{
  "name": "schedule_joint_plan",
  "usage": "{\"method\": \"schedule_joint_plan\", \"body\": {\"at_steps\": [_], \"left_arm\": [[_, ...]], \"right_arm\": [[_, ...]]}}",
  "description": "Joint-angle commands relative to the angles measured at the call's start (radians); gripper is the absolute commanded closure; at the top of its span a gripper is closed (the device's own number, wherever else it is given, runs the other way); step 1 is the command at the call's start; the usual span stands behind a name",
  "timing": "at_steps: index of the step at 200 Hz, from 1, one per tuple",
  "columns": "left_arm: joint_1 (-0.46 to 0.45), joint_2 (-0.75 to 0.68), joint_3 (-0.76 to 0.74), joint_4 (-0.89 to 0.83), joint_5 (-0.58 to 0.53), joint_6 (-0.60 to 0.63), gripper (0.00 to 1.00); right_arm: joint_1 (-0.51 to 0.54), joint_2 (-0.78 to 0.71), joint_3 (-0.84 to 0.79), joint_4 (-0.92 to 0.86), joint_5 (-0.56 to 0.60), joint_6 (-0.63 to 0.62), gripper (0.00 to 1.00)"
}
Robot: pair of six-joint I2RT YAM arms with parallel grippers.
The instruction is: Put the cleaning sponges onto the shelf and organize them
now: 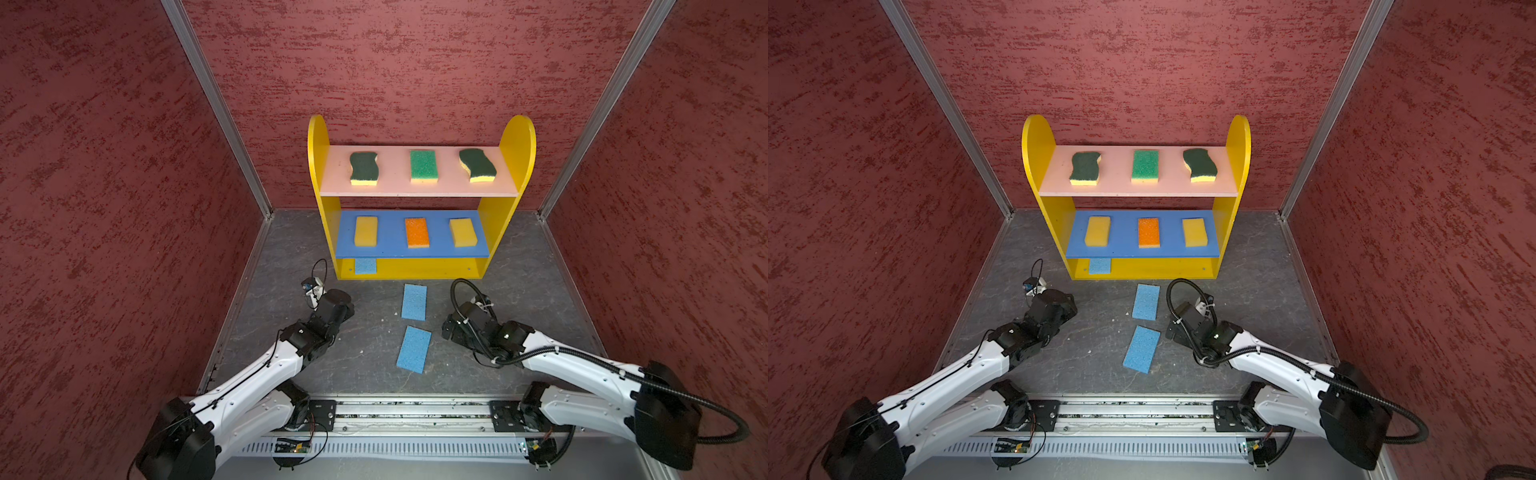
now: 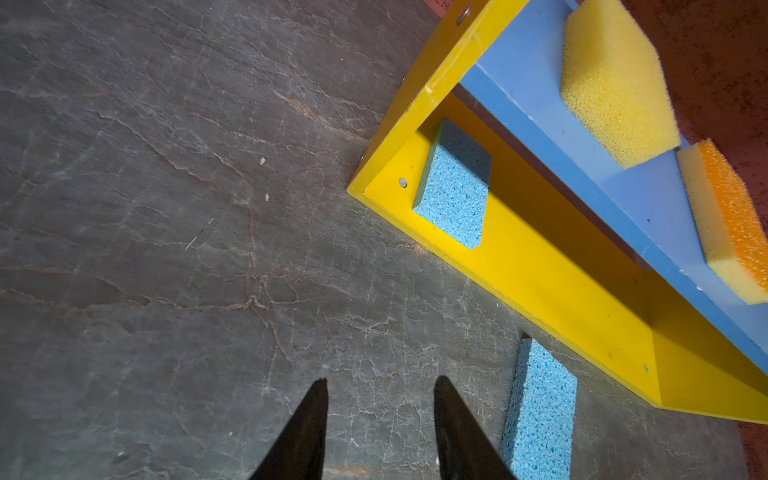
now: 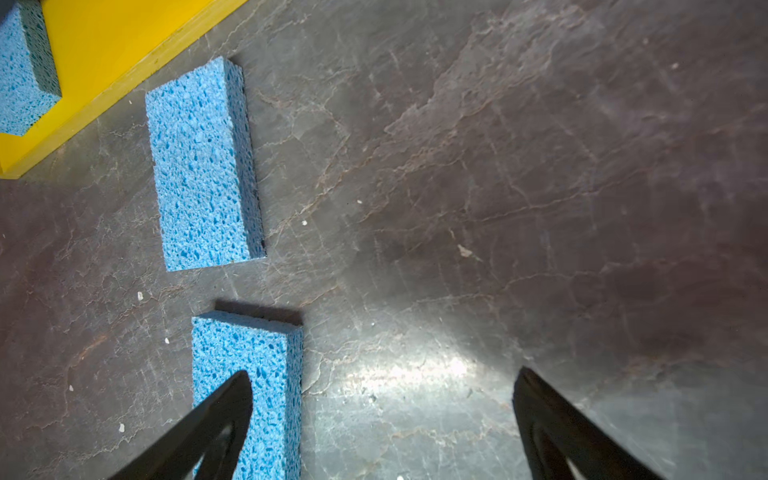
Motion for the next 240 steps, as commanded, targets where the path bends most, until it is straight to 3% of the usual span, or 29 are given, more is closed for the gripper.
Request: {"method": "schedule_joint_plan", "body": {"at_steps": [1,73,137,240], "left_arm": [[0.007,-0.038,-0.030,-0.054,0.035,0.022,0.55],[0.007,-0.136,-0.039,-0.126,0.011,0.011,0.53],[0.018,-0.121,-0.024,-0.135,0.002,0.010,0.52],[0.088,-0.128,-0.057,-0.125,0.040,0.019,0.51]], "right_arm": [[0.024,0.047,0.065,-0.033,0.067,0.028,0.01],[0.040,0.267,0.232,0.032,0.072,-0.077,0.01],[0.043,0.440,0.345,0.069,0.040,-0.139,0.01],[0.045,0.586,0.461,0.087,-0.025,-0.174,0.01]]}}
